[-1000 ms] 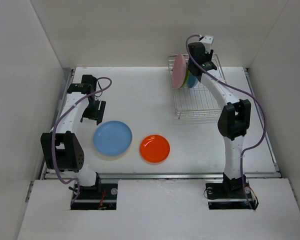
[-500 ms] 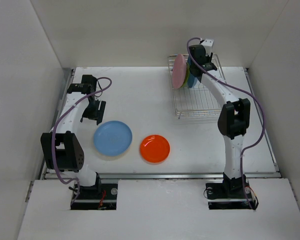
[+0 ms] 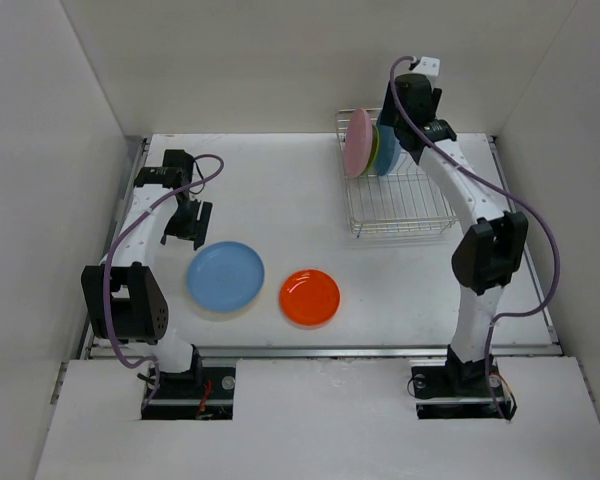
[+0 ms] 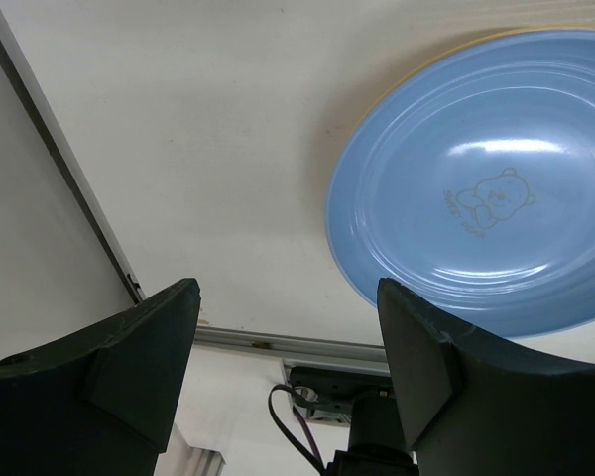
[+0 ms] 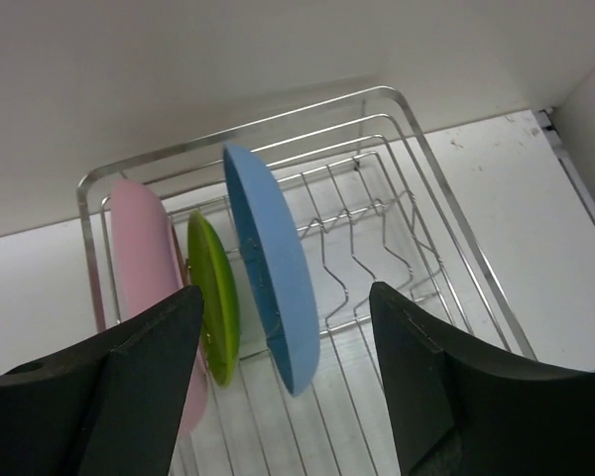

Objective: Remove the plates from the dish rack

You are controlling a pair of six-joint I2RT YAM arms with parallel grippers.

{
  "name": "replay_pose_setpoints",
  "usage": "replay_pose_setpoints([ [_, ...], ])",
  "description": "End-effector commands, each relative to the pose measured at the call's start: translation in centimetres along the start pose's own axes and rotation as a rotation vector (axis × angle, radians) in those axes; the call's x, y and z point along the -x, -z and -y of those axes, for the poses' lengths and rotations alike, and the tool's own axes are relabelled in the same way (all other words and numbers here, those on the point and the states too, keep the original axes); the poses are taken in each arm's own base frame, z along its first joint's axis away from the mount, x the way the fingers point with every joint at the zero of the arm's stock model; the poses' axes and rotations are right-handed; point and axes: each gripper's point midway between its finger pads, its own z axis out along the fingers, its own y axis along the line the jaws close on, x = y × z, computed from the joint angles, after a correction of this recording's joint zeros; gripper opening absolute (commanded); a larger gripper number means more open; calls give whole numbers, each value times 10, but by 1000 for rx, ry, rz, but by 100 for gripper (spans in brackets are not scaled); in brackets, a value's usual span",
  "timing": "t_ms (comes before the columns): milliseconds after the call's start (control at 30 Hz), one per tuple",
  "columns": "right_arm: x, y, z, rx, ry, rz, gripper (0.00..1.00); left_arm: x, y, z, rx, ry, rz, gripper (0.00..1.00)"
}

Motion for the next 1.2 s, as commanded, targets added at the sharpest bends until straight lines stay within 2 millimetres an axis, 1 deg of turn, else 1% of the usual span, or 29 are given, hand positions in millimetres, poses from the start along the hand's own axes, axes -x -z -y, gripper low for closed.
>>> replay_pose_setpoints([
  [0,-27,-17,-22,69,49,-76,74,2,13,-1,-5,4,25,69],
  [33,-30,-20,-24,68,51,-80,74,2,13,-3,5,4,24,69],
  [167,-41,-32,-13,-23,62,-88,74,-1,11,-2,5,2,15,69],
  [200,-39,-32,-4,-72,65,-76,73,-1,11,-2,5,2,15,69],
  [233,-42,-35,2,-118,64,-73,71,-1,11,-2,5,2,15,69],
  [267,-47,-38,2,-120,69,-80,69,-3,9,-2,4,0,6,69],
  [300,-46,-38,4,-133,70,-77,69,-3,9,-2,4,0,6,69],
  [367,-58,-44,3,-137,84,-96,64,-3,9,-2,4,0,6,69],
  [433,-68,-49,0,-132,94,-114,57,-3,9,-2,4,0,6,69],
  [467,-73,-52,-1,-134,100,-124,51,-3,9,-2,4,0,6,69],
  [500,-75,-51,0,-136,107,-132,38,-3,9,-2,4,0,6,69],
  [533,-75,-51,0,-136,107,-132,30,-3,9,-2,4,0,6,69],
  [567,-69,-48,1,-134,100,-123,24,-3,9,-2,4,0,6,69],
  [600,-66,-46,1,-132,94,-114,16,-3,9,-2,4,0,6,69],
  [633,-60,-43,7,-159,77,-92,13,-3,9,-2,4,0,6,69],
  [667,-60,-40,12,-174,76,-85,11,-3,9,-2,4,0,6,69],
  [700,-36,-30,16,-183,37,-27,9,-3,9,-2,4,0,6,69],
  [733,-28,-23,17,-194,27,-2,5,-3,9,-2,4,0,6,69],
  [767,-17,-16,28,-245,14,29,3,-3,9,-2,4,0,6,69],
  [800,1,-3,28,-247,-15,72,1,-3,9,-2,4,0,6,69],
  [867,21,13,35,-285,-19,119,0,-1,11,-2,5,2,15,69],
  [900,30,19,40,-301,-27,140,0,-3,12,-2,4,0,6,69],
  [933,47,31,41,-308,-48,179,0,-3,12,-2,4,0,6,69],
  [967,55,37,48,-334,-36,197,0,0,16,-3,6,4,25,69],
  [1000,63,48,54,-386,-38,222,0,-2,17,-3,5,2,16,69],
  [1033,81,64,56,-396,-65,269,0,-2,19,-4,6,4,27,69],
  [1100,94,82,63,-439,-41,294,0,-2,24,-5,7,6,37,69],
  [1133,101,95,64,-458,-49,309,0,-2,28,-5,8,9,49,69],
  [1167,112,110,67,-445,-65,330,0,-4,28,-5,7,7,40,69],
])
